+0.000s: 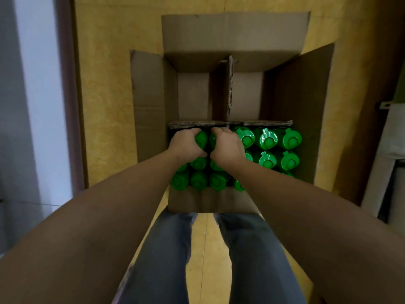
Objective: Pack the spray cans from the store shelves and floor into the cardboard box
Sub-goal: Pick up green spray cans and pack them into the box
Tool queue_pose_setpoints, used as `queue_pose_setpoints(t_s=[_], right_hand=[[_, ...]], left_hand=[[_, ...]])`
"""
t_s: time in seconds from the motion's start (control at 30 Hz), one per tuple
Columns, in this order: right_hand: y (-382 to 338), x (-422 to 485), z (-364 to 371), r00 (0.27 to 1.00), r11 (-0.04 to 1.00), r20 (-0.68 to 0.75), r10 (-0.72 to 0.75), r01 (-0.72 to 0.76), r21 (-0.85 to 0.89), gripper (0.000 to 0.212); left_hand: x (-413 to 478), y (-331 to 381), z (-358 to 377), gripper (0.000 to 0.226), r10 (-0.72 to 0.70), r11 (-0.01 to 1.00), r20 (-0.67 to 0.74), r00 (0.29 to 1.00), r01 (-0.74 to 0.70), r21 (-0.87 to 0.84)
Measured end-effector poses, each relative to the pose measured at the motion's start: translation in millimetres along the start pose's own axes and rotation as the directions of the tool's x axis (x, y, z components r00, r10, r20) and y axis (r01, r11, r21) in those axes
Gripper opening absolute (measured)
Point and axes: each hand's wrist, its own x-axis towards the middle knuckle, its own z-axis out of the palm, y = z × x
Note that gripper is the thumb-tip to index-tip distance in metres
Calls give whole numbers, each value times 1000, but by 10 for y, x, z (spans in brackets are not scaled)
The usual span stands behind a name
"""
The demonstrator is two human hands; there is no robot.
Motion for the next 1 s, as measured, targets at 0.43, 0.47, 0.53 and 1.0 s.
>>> queue_pose_setpoints(t_s=[0.43, 0.47, 0.53, 1.0], right_hand=[[-527, -1287, -1561, 985, 994, -173, -15, -5, -112, 57], [-606, -1403, -1727, 980, 993, -195, -25, 2, -118, 58], [-771, -1632, -2081, 967, 992, -249, -49, 18, -124, 60], [-1658, -3617, -4175, 737, 975, -650, -184, 51, -218, 61]], left_hand=[[-1722, 1003, -1168, 71, 134, 991, -264, 955, -134, 18], [-1880, 1101, -1302, 70, 146, 989, -290, 946, -144, 29], [-2211, 1312, -1571, 68, 182, 983, -337, 924, -168, 71], [-4716, 2600, -2764, 77, 514, 838, -566, 644, -237, 492]])
